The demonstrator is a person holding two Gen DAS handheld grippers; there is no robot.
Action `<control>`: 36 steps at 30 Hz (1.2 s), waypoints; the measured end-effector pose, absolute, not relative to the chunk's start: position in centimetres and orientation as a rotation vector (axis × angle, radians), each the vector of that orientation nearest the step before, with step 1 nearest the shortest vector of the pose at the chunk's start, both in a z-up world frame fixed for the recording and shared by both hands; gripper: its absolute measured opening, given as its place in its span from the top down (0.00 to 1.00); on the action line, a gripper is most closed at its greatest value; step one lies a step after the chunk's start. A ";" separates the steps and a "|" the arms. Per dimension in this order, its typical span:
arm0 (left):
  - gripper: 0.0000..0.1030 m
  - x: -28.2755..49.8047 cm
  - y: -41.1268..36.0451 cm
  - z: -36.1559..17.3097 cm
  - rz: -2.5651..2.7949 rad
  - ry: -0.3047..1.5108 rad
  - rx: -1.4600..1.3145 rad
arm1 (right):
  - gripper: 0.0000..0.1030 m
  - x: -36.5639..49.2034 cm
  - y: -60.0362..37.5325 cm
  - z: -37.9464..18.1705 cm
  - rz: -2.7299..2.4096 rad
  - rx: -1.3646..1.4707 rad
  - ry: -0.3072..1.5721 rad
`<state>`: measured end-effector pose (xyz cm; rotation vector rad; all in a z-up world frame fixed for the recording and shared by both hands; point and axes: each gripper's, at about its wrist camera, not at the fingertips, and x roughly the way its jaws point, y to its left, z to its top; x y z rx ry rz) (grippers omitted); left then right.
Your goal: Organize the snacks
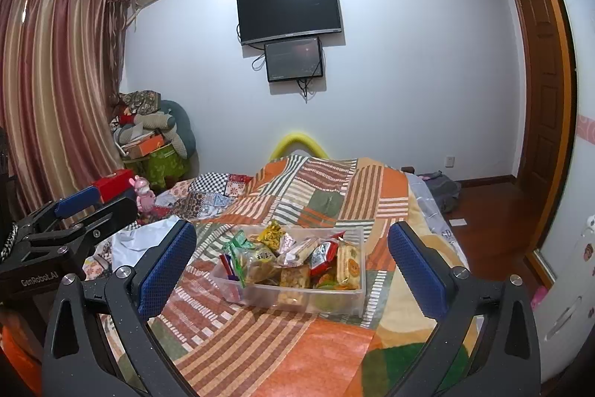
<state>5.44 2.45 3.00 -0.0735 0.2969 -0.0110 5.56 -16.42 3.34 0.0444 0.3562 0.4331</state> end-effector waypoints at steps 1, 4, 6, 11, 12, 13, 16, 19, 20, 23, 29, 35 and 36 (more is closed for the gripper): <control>0.01 5.4 2.4 3.0 -0.012 0.296 -0.074 | 0.00 5.5 -16.4 3.4 0.434 0.046 0.355; 0.01 5.3 2.4 3.0 -0.011 0.296 -0.071 | 0.00 5.4 -16.5 3.4 0.433 0.045 0.352; 0.00 5.3 2.4 3.0 -0.010 0.296 -0.070 | 0.00 5.3 -16.4 3.4 0.433 0.043 0.350; 0.00 5.2 2.4 2.9 -0.012 0.294 -0.063 | 0.00 5.1 -16.5 3.6 0.430 0.041 0.348; 0.00 5.2 2.5 2.9 -0.014 0.295 -0.064 | 0.00 5.1 -16.5 3.5 0.430 0.041 0.348; 0.00 5.2 2.5 2.8 -0.015 0.297 -0.064 | 0.00 5.1 -16.5 3.5 0.429 0.041 0.347; 0.00 5.1 2.5 2.7 -0.013 0.296 -0.058 | 0.00 5.2 -16.6 3.6 0.425 0.041 0.347; 0.00 5.2 2.5 2.7 -0.013 0.297 -0.056 | 0.00 5.3 -16.6 3.7 0.421 0.038 0.347; 0.00 5.1 2.5 2.7 -0.013 0.298 -0.058 | 0.00 5.3 -16.7 3.7 0.420 0.037 0.347; 0.00 5.1 2.6 2.6 -0.015 0.300 -0.062 | 0.00 5.3 -16.7 3.8 0.419 0.038 0.345; 0.00 5.1 2.8 2.6 -0.013 0.301 -0.069 | 0.00 5.2 -16.8 3.7 0.418 0.034 0.346; 0.00 5.3 2.8 2.6 -0.019 0.306 -0.071 | 0.00 5.4 -16.8 3.7 0.414 0.036 0.346; 0.00 5.3 2.9 2.6 -0.021 0.307 -0.072 | 0.00 5.4 -16.8 3.7 0.414 0.036 0.347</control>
